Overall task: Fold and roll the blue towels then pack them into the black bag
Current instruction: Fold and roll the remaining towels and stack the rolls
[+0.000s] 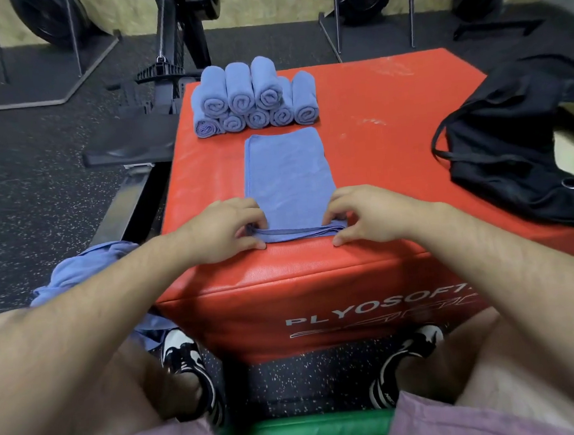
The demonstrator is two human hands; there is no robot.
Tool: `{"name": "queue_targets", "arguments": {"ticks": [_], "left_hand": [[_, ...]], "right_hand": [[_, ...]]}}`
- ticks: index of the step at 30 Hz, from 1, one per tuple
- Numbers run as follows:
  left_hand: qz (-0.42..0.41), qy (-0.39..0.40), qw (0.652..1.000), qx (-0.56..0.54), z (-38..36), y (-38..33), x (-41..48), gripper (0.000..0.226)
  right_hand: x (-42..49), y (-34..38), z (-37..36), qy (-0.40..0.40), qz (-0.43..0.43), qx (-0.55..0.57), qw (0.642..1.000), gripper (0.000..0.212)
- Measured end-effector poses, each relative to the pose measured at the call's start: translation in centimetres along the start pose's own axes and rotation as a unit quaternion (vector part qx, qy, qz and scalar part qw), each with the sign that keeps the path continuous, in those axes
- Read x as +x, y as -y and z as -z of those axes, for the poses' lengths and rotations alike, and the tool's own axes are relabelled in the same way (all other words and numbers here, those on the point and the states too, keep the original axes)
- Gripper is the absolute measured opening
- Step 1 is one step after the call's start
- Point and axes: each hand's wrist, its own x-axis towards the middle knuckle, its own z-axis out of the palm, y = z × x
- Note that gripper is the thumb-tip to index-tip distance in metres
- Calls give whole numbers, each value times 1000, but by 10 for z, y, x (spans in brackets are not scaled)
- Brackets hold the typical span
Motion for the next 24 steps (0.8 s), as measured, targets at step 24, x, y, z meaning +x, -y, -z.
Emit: {"name": "queue_targets", "arguments": {"ticks": [24], "left_hand": [[24,-87,995,-50,1,1,2,15]], "right_hand": [[-3,-5,-8,-91,7,-35,995,29]]}}
